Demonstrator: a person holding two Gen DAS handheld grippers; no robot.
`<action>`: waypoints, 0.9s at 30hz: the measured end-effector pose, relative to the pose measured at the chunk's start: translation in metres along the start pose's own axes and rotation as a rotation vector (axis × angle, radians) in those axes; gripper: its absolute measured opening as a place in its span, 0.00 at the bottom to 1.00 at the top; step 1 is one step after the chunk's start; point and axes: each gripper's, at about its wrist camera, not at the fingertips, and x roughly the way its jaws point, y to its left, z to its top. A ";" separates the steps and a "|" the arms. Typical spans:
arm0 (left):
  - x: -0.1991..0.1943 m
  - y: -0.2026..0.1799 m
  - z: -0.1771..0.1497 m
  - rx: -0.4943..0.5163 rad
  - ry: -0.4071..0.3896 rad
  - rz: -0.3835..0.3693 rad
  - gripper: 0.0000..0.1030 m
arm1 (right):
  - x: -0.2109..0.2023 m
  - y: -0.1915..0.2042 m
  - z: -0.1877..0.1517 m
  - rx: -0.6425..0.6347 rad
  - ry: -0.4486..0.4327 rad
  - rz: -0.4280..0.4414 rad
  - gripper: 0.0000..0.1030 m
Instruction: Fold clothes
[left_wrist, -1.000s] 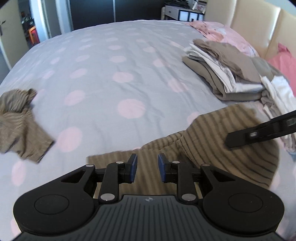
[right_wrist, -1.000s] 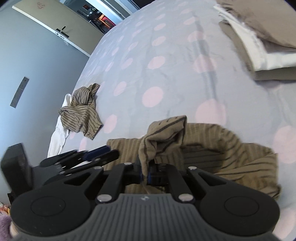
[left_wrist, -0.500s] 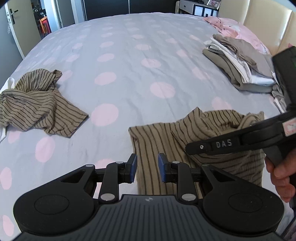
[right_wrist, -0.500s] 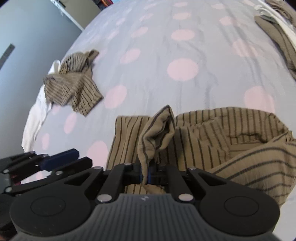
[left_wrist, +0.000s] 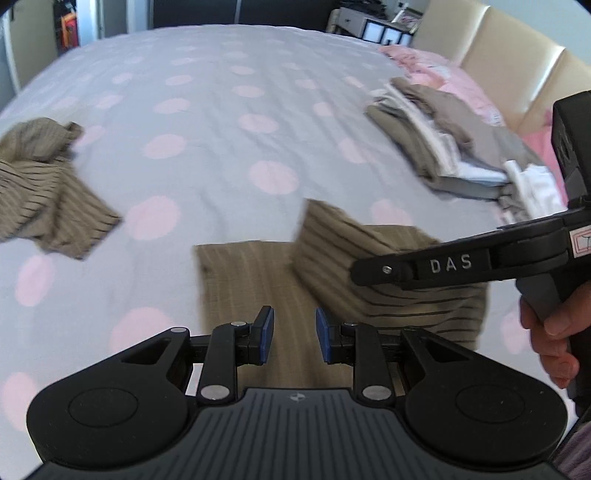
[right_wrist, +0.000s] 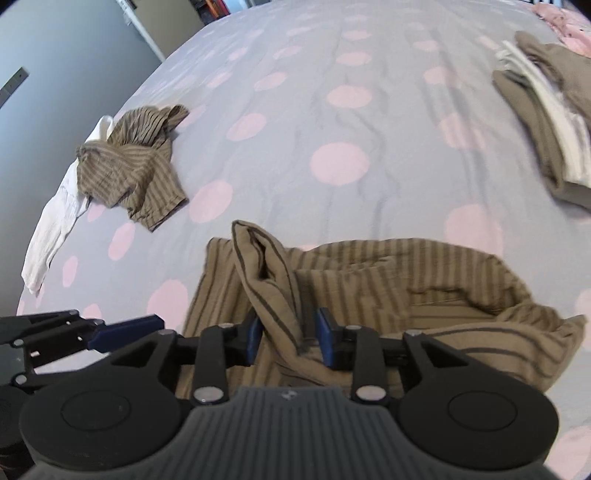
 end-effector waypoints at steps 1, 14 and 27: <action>0.003 -0.004 0.001 -0.006 0.000 -0.011 0.22 | -0.005 -0.004 0.000 0.002 -0.006 -0.002 0.36; 0.008 -0.049 0.022 0.031 -0.076 -0.077 0.26 | -0.060 -0.083 0.008 0.125 -0.103 -0.025 0.47; 0.042 -0.118 0.038 0.330 -0.066 -0.086 0.44 | -0.059 -0.192 -0.017 0.337 -0.063 -0.126 0.52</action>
